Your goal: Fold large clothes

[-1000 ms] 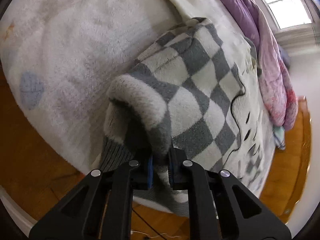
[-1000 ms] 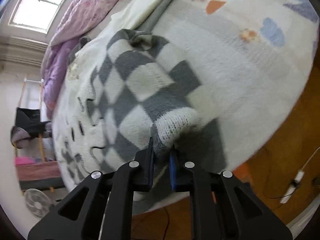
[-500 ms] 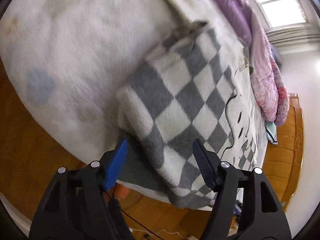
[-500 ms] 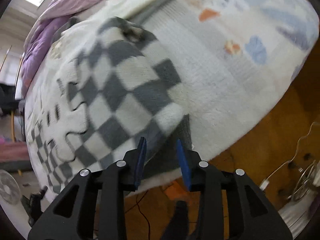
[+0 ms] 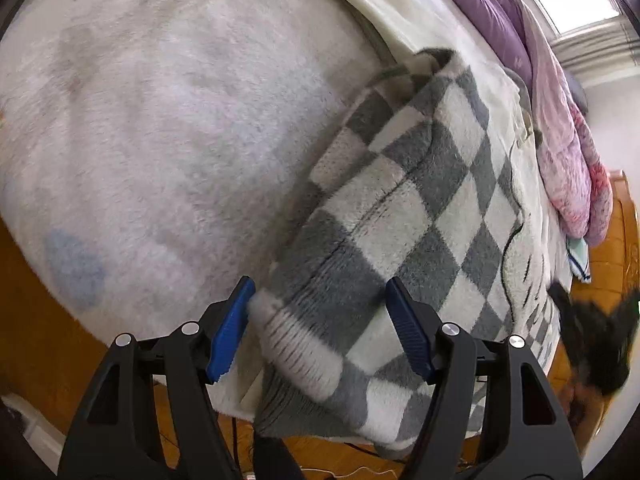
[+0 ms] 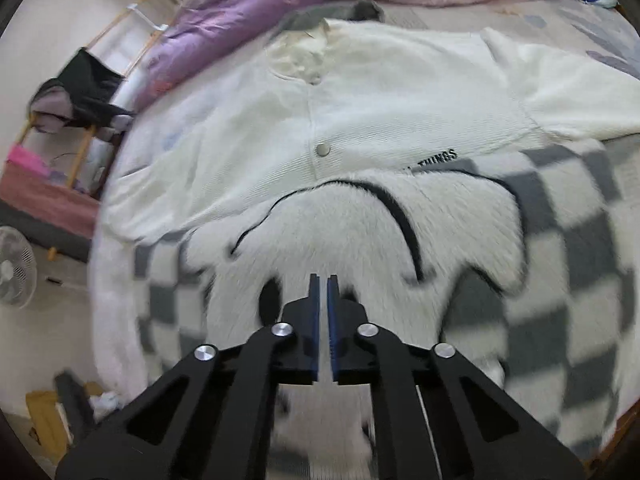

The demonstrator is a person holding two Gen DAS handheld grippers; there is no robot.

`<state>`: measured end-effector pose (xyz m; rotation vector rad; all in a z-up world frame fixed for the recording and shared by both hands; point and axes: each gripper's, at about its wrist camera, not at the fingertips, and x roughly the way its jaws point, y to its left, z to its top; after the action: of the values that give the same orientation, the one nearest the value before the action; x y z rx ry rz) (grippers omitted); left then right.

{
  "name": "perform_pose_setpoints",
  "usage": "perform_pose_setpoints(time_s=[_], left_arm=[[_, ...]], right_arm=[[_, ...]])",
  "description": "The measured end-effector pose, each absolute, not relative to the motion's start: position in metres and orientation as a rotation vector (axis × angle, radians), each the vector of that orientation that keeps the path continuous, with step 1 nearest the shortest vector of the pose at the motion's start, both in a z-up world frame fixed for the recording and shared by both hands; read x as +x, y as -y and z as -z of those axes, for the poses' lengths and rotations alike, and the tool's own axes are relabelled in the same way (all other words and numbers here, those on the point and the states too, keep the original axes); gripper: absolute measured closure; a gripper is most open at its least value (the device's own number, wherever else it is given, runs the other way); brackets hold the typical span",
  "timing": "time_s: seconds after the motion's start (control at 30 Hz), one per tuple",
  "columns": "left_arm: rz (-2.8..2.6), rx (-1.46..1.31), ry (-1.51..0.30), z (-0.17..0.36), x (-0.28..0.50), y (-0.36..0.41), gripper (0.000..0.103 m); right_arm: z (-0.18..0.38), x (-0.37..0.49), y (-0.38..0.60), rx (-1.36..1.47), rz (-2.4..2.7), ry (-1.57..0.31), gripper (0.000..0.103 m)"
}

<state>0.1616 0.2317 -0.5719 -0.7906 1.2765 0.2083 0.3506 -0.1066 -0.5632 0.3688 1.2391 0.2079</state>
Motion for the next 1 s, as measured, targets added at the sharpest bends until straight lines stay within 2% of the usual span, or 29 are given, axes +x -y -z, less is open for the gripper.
perform_pose_setpoints(time_s=[0.17,0.27,0.43,0.53,0.6,0.77,0.93,1.0], left_arm=[[-0.211,-0.843,-1.294,0.586,0.168,-0.232,0.031],[-0.205,-0.878,-1.286,0.585,0.165,-0.235,0.032],[-0.206,-0.931,-1.278,0.581,0.139,-0.247,0.032],[-0.201,-0.973,-1.285,0.585,0.124,-0.25,0.032],[-0.201,-0.987,-1.292,0.588,0.117,-0.25,0.032],[-0.167,-0.99,-1.315,0.592,0.111,-0.237,0.032],[-0.147,-1.027,-1.293,0.599,0.106,-0.236,0.046],[-0.132,-1.04,-1.284,0.6,0.106,-0.237,0.062]], right_arm=[[0.612,0.371,0.102,0.355,-0.219,-1.353,0.102],[0.605,0.36,0.108,0.381,-0.226,-1.385,0.103],[0.592,0.289,0.108,0.363,-0.251,-1.463,0.102],[0.617,0.261,0.11,0.356,-0.247,-1.524,0.103],[0.629,0.257,0.113,0.386,-0.254,-1.503,0.103],[0.614,0.244,0.118,0.374,-0.241,-1.496,0.103],[0.614,0.228,0.125,0.398,-0.246,-1.454,0.103],[0.607,0.225,0.122,0.342,-0.248,-1.432,0.103]])
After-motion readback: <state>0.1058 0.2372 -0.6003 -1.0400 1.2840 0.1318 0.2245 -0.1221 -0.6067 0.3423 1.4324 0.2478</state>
